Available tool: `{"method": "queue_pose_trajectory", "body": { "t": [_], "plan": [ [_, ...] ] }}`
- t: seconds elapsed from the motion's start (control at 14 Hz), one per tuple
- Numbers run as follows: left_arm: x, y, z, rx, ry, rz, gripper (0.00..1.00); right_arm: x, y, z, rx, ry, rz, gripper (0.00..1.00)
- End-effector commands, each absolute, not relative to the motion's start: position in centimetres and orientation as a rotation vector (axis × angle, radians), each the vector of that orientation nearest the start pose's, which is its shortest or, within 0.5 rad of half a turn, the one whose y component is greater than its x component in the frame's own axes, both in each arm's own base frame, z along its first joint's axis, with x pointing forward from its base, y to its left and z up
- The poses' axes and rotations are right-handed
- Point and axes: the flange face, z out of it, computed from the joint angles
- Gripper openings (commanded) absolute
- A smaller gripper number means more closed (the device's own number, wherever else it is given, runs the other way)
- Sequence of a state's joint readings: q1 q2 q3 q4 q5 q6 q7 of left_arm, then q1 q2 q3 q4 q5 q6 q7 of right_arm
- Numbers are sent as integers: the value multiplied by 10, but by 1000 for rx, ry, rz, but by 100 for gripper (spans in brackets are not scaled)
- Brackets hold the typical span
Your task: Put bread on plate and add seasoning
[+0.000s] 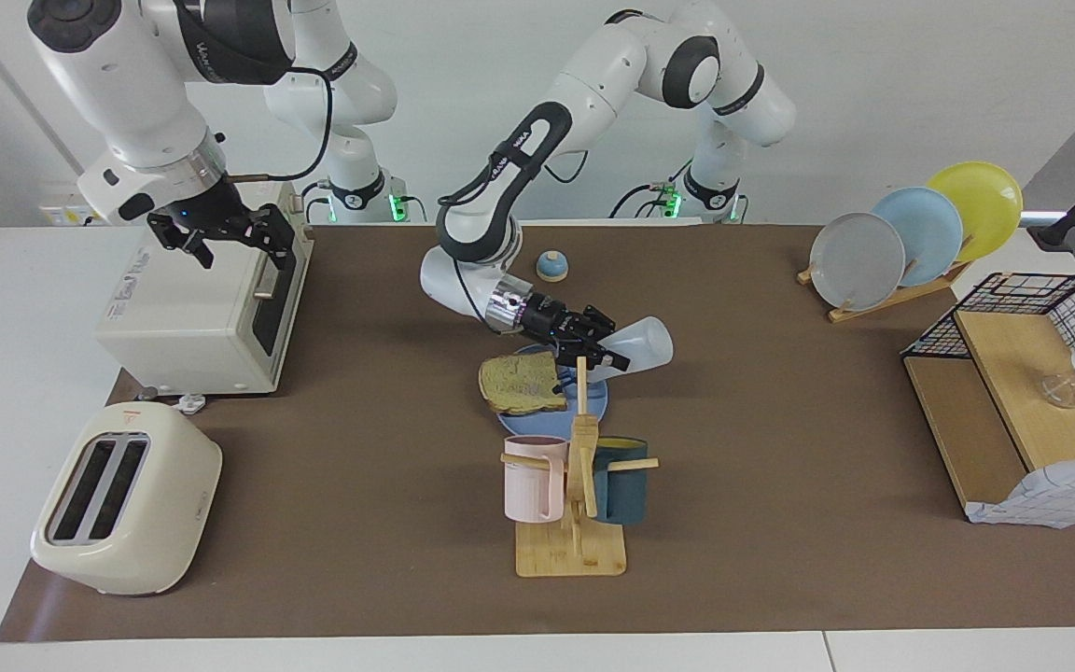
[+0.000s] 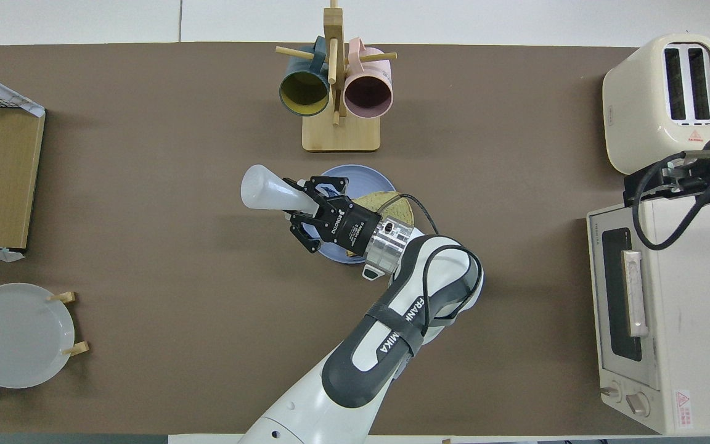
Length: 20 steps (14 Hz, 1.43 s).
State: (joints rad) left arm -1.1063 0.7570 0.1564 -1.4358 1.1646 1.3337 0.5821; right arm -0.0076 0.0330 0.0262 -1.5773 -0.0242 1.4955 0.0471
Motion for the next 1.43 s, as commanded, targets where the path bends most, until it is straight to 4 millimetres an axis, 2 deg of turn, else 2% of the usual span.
{"method": "queue_pose_trajectory", "body": {
  "t": [0.0,0.07,0.21,0.29,0.5,0.79,1.07,1.14,1.21,1.36],
  "plan": [
    [457,-487,296,-1095,1295,510,0,550,5,599,-3161,18,176,100],
    [457,-487,303,-1122,1302,494,0,550,4,599,-3161,20,176,100],
    [459,-475,338,-1188,1324,462,0,550,4,599,-3161,20,176,100],
    [456,-468,349,-1196,1339,452,0,550,4,599,-3161,20,176,100],
    [447,-451,357,-1211,1338,451,0,550,4,599,-3161,20,176,100],
    [451,-426,387,-1312,1351,459,0,550,4,599,-3161,22,176,100],
    [470,-402,401,-1419,1357,441,0,550,4,599,-3161,20,176,100],
    [481,-392,404,-1464,1349,426,0,550,4,599,-3161,20,176,100],
    [490,-381,412,-1515,1352,399,0,550,4,599,-3161,20,176,100],
    [514,-346,444,-1652,1367,329,0,550,4,599,-3161,20,176,100]
  ]
}}
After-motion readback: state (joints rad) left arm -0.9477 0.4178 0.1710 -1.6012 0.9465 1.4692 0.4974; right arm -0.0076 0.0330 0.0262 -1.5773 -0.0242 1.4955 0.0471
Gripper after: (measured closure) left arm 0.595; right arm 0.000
